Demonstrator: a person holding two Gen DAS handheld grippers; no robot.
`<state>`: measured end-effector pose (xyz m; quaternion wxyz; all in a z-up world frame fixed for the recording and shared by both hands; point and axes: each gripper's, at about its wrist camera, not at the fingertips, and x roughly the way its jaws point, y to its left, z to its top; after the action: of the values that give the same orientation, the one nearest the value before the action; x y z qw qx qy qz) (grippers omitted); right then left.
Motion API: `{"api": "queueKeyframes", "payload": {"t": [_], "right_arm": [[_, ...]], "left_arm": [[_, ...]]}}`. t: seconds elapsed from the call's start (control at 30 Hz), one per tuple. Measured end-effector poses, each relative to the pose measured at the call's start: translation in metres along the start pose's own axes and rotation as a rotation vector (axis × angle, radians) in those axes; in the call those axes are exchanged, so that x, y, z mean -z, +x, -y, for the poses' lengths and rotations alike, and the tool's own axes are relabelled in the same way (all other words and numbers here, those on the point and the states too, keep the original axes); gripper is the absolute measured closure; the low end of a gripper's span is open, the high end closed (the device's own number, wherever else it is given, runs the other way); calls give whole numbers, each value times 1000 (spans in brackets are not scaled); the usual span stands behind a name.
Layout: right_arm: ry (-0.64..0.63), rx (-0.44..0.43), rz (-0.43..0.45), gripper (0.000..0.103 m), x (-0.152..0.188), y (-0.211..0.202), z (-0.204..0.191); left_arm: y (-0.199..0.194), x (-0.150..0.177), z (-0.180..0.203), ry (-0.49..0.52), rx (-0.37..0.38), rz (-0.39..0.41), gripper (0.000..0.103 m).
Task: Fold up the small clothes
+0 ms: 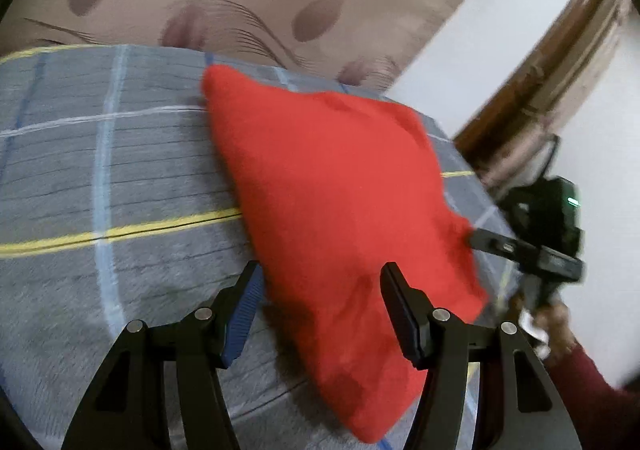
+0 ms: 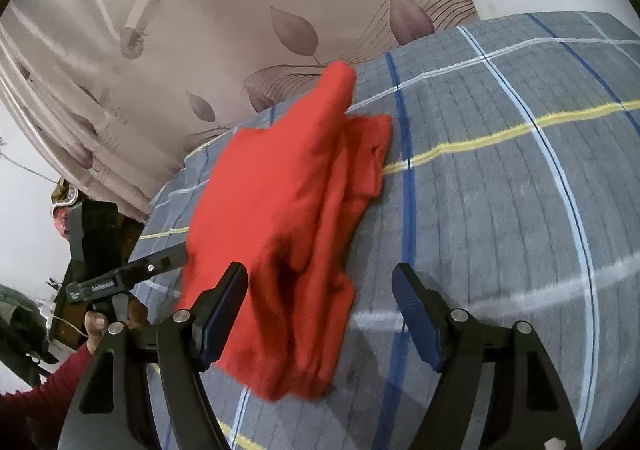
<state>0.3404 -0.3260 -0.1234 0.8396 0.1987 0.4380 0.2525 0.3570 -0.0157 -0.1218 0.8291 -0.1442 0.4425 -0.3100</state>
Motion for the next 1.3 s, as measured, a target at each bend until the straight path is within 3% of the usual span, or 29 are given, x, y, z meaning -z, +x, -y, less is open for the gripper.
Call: {"api": "queueKeyframes", "payload": {"t": [0.1, 0.23, 0.4, 0.63, 0.83, 0.93, 1.03, 1.2, 1.27, 1.3], "right_arm": [[3, -13, -34, 30, -10, 13, 5], [-6, -63, -66, 30, -24, 26, 8], [-14, -142, -109, 30, -41, 42, 12], [-37, -193, -150, 26, -60, 61, 12], [-45, -248, -191, 21, -53, 68, 1], [-80, -286, -240, 20, -46, 68, -7], [-65, -305, -223, 22, -45, 65, -2], [4, -348, -179, 22, -49, 68, 2], [18, -359, -176, 29, -46, 69, 2], [33, -357, -173, 40, -44, 69, 5]], "left_arm": [[9, -7, -9, -21, 57, -17, 42], [21, -17, -38, -152, 233, -50, 41], [30, -36, -57, -241, 401, -68, 41], [47, -55, -61, -291, 493, -116, 41], [46, -54, -48, -257, 448, -102, 28], [44, -50, -33, -187, 360, -106, 25], [50, -49, -19, -119, 279, -109, 25], [56, -51, -17, -150, 254, -75, 25], [55, -50, -20, -178, 250, -61, 30], [55, -49, -23, -190, 249, -57, 34]]}}
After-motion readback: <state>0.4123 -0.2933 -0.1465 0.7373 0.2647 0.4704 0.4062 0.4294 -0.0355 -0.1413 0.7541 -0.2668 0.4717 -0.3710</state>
